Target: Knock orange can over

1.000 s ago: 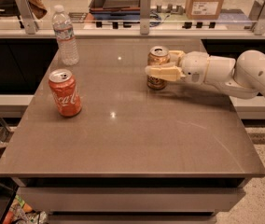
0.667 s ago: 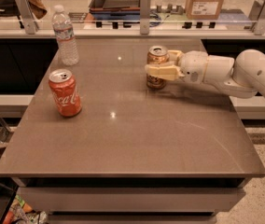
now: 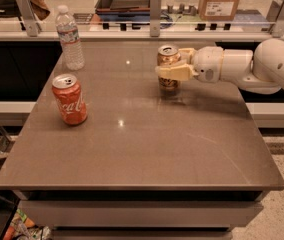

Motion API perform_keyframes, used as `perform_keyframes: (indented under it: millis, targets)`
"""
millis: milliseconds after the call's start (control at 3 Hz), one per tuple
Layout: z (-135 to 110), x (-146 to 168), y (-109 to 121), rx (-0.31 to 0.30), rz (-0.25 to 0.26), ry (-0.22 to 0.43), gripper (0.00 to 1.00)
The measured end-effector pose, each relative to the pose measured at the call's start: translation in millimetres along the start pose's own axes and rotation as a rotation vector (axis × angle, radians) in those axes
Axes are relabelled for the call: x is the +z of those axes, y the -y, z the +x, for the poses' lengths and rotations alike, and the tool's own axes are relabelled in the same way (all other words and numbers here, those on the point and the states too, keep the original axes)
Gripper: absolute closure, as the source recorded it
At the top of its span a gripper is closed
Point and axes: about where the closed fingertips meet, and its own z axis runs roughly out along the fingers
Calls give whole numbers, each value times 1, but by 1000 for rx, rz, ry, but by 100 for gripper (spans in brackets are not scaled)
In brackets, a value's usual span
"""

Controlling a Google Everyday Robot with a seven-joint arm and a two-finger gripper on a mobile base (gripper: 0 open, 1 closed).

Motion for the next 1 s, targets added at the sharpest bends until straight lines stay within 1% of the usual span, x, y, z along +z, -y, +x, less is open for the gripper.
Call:
perform_keyframes:
  millis: [333,667,1000]
  targets:
    - [-6,-4,10,-49,24,-185,100]
    - [-1,-10,20,-85,53,-347,100]
    - [9,-13,23,-122,68,-486,100]
